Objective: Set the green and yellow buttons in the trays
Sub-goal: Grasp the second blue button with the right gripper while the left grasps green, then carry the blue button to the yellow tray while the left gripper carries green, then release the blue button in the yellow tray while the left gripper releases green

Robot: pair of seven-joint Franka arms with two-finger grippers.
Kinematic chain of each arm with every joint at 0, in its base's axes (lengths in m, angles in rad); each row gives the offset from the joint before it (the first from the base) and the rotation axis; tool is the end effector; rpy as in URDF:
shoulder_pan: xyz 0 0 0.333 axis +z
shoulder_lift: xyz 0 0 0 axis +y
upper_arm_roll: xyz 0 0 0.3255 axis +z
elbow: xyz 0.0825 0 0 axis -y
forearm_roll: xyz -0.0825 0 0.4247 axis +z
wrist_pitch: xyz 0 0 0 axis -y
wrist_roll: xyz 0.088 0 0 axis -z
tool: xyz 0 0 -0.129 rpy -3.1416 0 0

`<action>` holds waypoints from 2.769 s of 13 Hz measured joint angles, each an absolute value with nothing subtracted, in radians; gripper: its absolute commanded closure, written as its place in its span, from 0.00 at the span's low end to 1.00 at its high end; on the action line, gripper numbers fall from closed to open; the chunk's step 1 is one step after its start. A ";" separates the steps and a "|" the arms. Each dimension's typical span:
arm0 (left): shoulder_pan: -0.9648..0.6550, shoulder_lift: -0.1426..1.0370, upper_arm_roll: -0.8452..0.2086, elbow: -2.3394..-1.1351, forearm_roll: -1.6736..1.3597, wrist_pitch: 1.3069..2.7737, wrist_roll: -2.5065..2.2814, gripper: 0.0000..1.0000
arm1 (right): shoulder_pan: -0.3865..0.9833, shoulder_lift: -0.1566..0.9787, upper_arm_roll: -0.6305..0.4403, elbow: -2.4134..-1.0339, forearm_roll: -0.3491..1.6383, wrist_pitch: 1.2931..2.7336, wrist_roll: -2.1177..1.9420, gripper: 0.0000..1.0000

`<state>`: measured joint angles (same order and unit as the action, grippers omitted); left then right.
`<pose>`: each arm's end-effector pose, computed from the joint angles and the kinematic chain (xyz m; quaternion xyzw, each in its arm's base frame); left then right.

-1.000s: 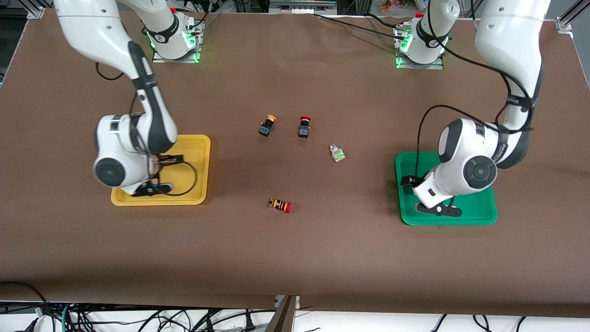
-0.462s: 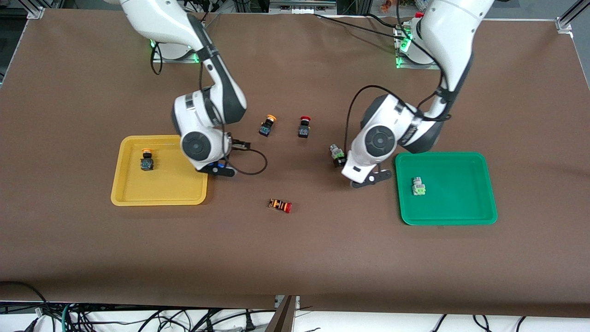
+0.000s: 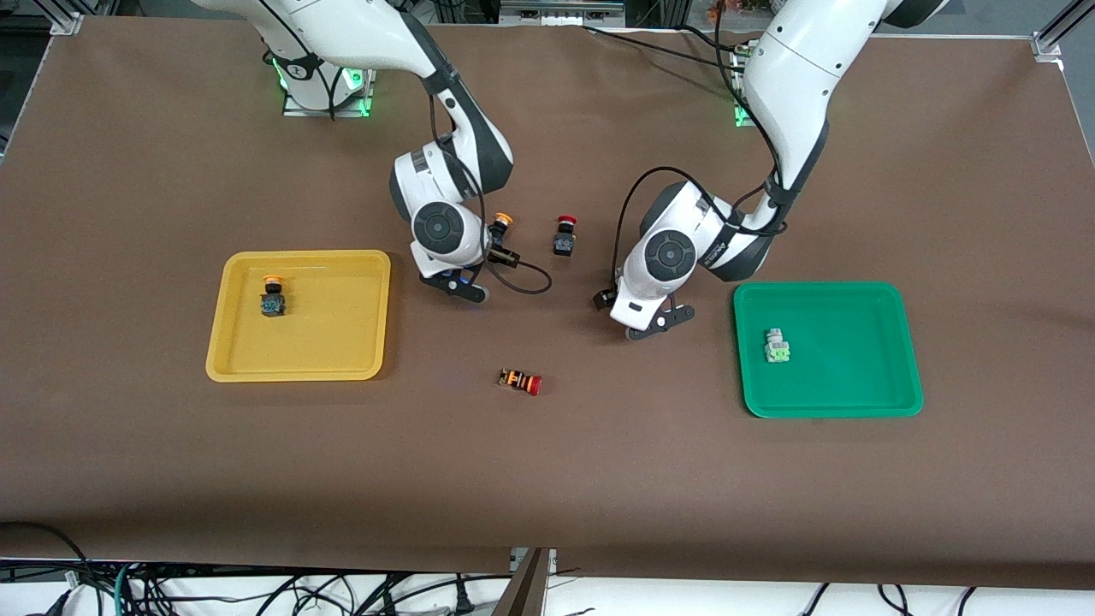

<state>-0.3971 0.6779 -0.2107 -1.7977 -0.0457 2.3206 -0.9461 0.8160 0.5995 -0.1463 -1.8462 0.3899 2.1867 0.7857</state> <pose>0.5469 -0.3797 0.1201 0.9734 0.2014 -0.1086 0.0092 0.4912 0.4157 0.1397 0.9710 -0.1803 -0.1568 0.0044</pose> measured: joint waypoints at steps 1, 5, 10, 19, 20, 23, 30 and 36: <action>-0.398 0.677 -0.219 -1.801 -0.046 2.321 -0.957 0.75 | 0.816 0.601 -0.139 -1.861 0.390 2.207 0.789 0.63; -0.398 0.673 -0.233 -1.801 -0.046 2.320 -0.970 1.00 | 0.815 0.603 -0.106 -1.902 0.393 2.274 0.790 1.00; -0.356 0.589 -0.218 -1.768 -0.045 2.161 -0.910 1.00 | 0.813 0.575 -0.171 -1.896 0.393 2.237 0.721 1.00; 0.034 0.557 -0.177 -1.662 0.224 1.919 -0.237 1.00 | 0.739 0.568 -0.530 -1.897 0.393 2.098 0.019 1.00; 0.059 0.586 -0.177 -1.675 0.252 1.973 -0.210 1.00 | 0.708 0.578 -0.531 -1.899 0.393 2.098 -0.036 1.00; 0.111 0.649 -0.177 -1.701 0.266 2.101 -0.120 0.01 | 0.634 0.626 -0.531 -1.899 0.393 2.106 -0.166 0.01; 0.125 0.518 -0.224 -1.631 0.266 2.058 -0.107 0.00 | 0.606 0.633 -0.494 -1.854 0.393 2.108 -0.198 0.00; 0.103 0.278 -0.271 -1.382 0.192 1.603 -0.030 0.00 | 0.104 0.510 0.070 -1.815 -0.008 2.063 0.053 0.00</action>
